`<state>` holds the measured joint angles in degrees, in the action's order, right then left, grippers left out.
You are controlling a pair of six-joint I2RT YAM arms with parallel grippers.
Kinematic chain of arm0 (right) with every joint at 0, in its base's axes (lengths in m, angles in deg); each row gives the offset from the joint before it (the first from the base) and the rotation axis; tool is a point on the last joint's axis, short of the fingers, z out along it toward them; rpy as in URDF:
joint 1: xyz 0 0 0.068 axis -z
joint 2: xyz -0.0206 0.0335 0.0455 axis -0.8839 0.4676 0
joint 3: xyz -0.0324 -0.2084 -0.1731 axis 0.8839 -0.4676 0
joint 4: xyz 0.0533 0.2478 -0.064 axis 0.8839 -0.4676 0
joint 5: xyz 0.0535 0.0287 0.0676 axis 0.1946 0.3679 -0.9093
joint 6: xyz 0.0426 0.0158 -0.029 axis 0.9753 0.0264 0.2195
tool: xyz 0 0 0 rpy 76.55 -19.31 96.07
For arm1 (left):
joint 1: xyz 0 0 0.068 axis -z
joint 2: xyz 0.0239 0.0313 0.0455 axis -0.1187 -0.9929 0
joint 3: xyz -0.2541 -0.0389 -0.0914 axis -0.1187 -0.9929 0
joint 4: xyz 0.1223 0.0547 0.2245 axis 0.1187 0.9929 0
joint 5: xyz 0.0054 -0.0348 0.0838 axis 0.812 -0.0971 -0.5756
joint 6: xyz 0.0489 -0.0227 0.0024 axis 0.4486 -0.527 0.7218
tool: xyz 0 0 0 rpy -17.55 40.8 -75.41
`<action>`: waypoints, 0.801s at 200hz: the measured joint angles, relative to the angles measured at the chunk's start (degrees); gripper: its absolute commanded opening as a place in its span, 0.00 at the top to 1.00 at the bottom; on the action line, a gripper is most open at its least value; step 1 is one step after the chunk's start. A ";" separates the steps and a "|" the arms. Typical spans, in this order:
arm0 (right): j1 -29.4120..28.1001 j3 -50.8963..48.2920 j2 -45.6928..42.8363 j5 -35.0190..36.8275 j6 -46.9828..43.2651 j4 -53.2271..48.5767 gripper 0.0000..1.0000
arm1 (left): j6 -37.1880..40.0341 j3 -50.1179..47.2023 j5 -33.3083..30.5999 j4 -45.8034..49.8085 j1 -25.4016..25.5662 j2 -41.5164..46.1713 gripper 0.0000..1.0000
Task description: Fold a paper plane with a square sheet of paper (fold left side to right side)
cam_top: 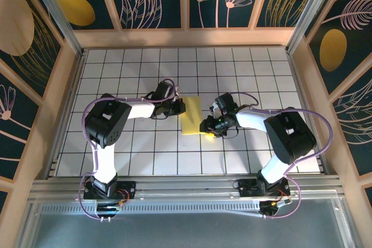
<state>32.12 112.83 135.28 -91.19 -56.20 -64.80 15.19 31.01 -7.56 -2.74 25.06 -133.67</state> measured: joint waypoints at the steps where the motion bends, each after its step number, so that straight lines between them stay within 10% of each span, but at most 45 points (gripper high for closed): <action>1: 0.00 0.00 0.00 0.00 0.02 0.00 0.63 | 0.00 0.00 0.00 0.00 0.00 0.00 1.00; 160: -0.55 2.34 2.03 -0.94 1.22 2.54 0.63 | 0.00 0.00 0.02 0.00 0.00 0.00 1.00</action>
<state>31.58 115.16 137.31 -92.13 -54.98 -62.26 15.19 31.01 -7.54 -2.74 25.06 -133.67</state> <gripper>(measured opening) 0.372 0.044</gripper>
